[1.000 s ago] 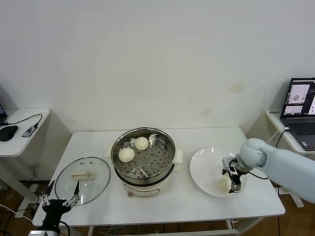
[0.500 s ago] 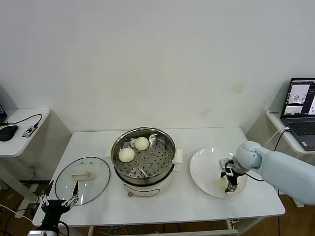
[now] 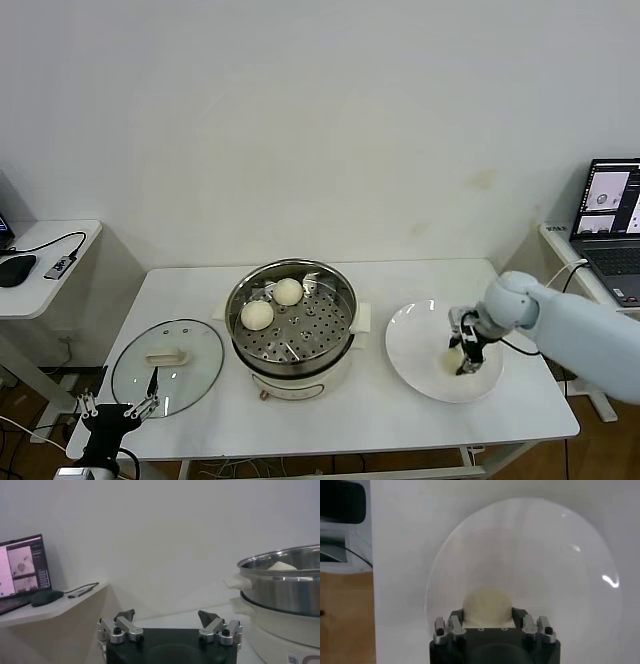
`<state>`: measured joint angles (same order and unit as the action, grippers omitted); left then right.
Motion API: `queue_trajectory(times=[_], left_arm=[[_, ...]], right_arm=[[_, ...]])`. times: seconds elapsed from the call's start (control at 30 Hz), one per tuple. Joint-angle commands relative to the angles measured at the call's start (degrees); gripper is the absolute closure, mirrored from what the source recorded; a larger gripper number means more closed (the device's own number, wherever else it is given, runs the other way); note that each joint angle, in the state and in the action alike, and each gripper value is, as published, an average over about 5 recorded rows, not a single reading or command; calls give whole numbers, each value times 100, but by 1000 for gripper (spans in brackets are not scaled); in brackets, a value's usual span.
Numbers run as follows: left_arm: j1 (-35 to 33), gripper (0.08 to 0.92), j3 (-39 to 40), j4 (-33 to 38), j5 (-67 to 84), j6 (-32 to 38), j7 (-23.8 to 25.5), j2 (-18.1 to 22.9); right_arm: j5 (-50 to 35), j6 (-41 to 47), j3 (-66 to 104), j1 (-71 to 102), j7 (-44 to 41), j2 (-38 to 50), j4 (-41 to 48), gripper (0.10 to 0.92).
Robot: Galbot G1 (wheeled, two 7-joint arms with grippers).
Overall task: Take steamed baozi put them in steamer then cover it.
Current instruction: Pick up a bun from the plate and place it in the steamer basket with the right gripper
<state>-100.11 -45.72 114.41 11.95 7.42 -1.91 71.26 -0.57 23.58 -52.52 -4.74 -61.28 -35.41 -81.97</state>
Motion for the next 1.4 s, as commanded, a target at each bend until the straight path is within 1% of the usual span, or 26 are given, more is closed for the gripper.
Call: queue_trajectory(times=[0.03, 0.23, 0.33, 0.43, 0.7, 0.83, 1.0, 1.27, 1.4], left_arm=[[-2, 177, 12, 13, 0, -9, -2, -21], [-13, 177, 15, 79, 8, -29, -5, -62], [-27, 177, 7, 104, 14, -37, -13, -72], [-47, 177, -5, 121, 20, -38, -15, -80], [-66, 177, -54, 191, 6, -80, -26, -44], [-85, 177, -103, 227, 4, -92, -30, -34], [-85, 177, -152, 257, 11, -95, -32, -14], [-55, 177, -168, 258, 10, -104, -40, 56], [-56, 177, -193, 257, 14, -105, -41, 57]], right_arm=[[-770, 28, -221, -1557, -89, -248, 36, 423], [-1215, -2, -860, -2745, -72, -898, 146, 423], [-1401, -21, -1043, -3048, -36, -1276, 130, 423], [-1537, -56, -1164, -3192, 40, -1678, 127, 423], [-1623, -503, -1369, -3131, 280, -3079, 245, 417], [-1468, -970, -1473, -2969, 231, -3610, 435, 415], [-1299, -1788, -1666, -2748, 156, -3979, 588, 414], [-264, -2677, -1780, -2319, 95, -4286, 789, 406], [0, -3047, -1826, -2194, 59, -4334, 870, 406]])
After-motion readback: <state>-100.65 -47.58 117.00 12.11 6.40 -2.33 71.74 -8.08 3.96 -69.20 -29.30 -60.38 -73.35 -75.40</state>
